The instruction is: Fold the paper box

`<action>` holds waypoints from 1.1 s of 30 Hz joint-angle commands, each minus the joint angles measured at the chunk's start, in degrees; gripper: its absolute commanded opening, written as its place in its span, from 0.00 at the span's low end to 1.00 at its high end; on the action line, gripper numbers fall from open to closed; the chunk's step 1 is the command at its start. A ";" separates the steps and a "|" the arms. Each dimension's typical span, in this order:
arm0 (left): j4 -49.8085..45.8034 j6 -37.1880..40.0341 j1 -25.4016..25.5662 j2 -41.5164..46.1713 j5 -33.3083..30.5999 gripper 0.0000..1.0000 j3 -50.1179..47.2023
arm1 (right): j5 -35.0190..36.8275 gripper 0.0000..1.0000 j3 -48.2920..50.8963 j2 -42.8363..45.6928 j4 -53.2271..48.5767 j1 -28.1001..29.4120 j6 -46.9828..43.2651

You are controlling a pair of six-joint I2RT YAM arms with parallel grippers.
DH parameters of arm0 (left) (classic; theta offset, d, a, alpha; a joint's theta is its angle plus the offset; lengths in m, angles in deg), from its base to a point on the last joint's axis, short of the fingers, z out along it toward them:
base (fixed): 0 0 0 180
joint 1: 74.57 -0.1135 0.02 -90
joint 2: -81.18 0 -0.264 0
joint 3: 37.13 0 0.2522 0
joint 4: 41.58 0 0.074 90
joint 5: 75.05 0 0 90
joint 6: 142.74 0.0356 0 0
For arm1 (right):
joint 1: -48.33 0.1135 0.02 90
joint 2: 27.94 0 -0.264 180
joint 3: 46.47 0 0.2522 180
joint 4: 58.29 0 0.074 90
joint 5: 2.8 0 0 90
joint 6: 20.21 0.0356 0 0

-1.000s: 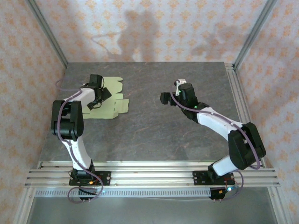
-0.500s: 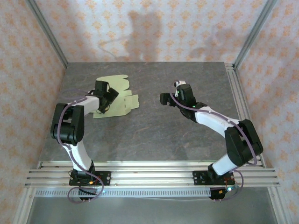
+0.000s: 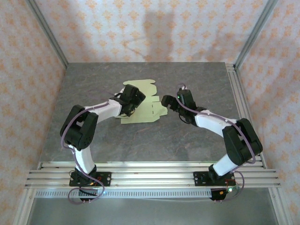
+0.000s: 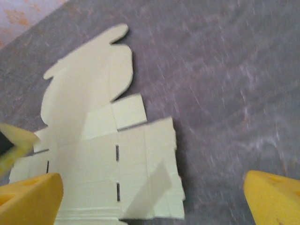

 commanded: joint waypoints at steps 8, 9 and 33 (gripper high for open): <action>-11.97 16.02 -2.70 7.62 -13.25 1.00 7.03 | -9.32 0.66 5.94 -6.03 15.34 2.05 18.51; -12.09 16.22 -3.03 7.86 -13.10 1.00 6.78 | -9.32 0.64 5.75 -6.48 15.39 2.55 18.44; -10.90 20.27 -4.68 10.74 -12.88 1.00 2.19 | -18.26 0.00 -0.63 -11.11 8.07 3.89 6.03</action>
